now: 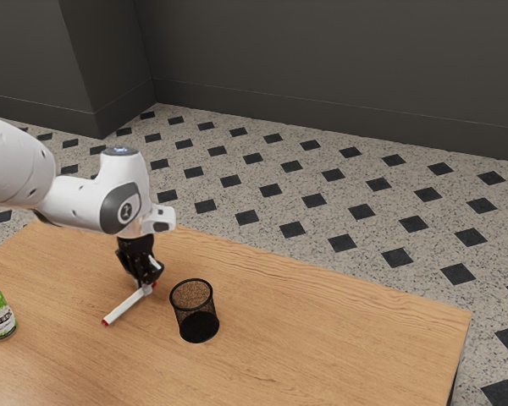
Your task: Put the marker into the pen holder.
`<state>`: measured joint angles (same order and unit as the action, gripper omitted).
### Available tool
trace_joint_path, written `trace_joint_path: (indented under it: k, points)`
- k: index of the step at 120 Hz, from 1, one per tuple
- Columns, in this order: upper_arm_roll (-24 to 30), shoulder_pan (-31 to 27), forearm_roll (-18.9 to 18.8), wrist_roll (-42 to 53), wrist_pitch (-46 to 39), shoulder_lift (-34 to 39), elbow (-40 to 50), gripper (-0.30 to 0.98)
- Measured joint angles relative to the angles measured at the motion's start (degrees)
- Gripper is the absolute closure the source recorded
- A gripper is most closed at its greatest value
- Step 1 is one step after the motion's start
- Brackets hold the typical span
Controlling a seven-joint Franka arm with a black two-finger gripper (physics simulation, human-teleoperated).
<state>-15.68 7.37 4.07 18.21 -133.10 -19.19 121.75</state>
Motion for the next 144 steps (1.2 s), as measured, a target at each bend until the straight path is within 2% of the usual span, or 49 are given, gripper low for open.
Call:
trace_joint_path:
  k: [12,42,66,77,144]
  points:
    - [-0.03,0.13,-0.31,-0.33,-0.07,2.28,-0.13,0.77]
    - [0.54,4.23,-0.76,-1.66,0.13,14.78,-0.3,0.78]
    - [1.32,11.24,-0.95,-3.58,1.29,24.56,0.52,0.79]
    - [1.31,13.19,-0.97,-4.49,1.6,25.37,1.72,0.79]
    - [1.69,15.02,-1.06,-8.78,1.38,24.79,5.65,0.79]
